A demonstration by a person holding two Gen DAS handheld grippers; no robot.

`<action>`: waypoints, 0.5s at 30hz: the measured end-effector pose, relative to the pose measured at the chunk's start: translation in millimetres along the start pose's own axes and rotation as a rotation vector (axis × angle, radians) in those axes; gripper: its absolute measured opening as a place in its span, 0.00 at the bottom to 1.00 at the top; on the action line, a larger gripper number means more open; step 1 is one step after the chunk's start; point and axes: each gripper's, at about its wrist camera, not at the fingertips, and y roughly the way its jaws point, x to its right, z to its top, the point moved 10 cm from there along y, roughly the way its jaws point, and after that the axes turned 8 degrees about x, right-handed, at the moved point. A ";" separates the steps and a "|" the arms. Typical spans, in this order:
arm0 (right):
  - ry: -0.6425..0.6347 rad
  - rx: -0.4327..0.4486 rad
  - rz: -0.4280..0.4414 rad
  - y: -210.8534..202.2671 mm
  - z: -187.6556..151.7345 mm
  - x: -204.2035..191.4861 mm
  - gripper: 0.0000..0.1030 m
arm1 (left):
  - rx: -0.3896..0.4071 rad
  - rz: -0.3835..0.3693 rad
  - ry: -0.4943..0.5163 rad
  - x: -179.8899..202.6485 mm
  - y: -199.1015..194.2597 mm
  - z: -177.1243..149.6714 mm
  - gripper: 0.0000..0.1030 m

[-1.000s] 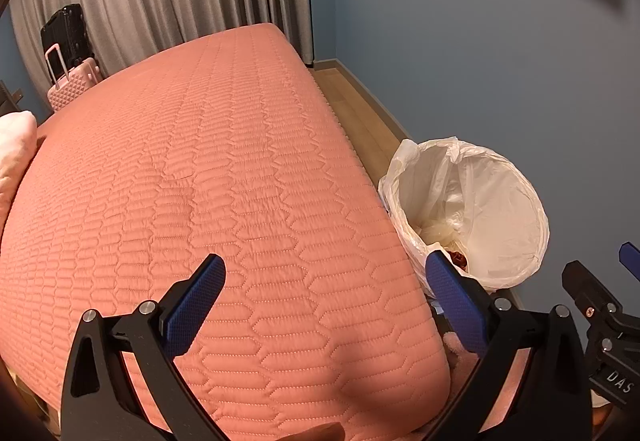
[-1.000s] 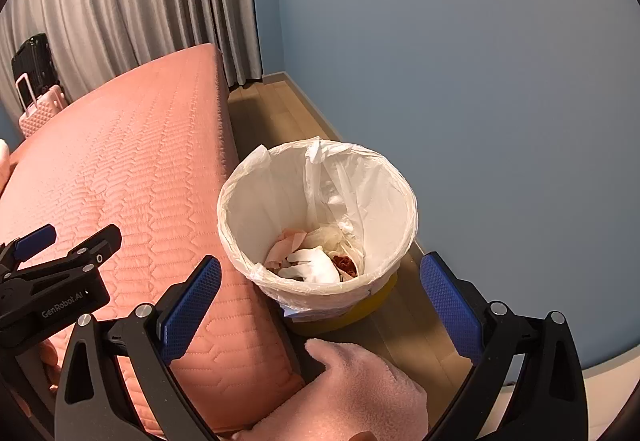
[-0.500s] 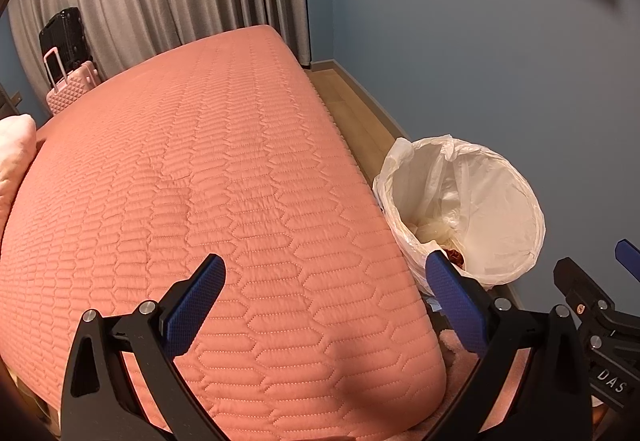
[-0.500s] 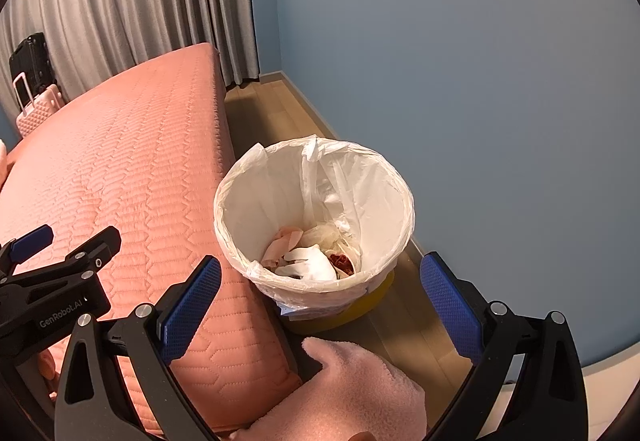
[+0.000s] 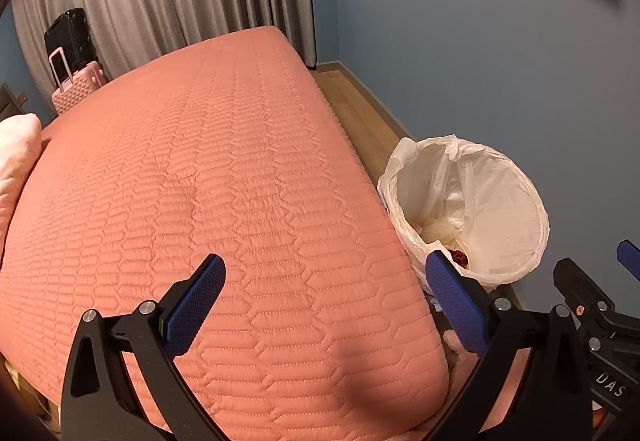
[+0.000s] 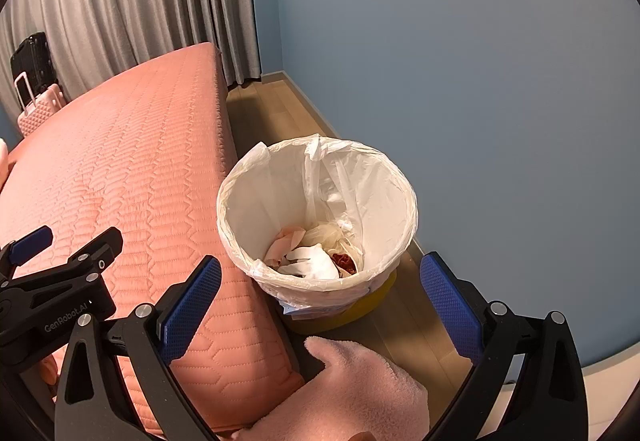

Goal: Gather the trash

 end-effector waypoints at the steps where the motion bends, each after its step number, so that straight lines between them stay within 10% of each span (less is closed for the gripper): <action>1: -0.001 0.001 -0.001 0.0 0.0 0.1 0.94 | -0.003 0.000 -0.003 -0.3 0.5 -0.4 0.93; 15: 0.001 0.002 -0.003 1.3 -0.3 1.0 0.94 | -0.007 0.005 0.003 0.7 -0.2 -3.5 0.93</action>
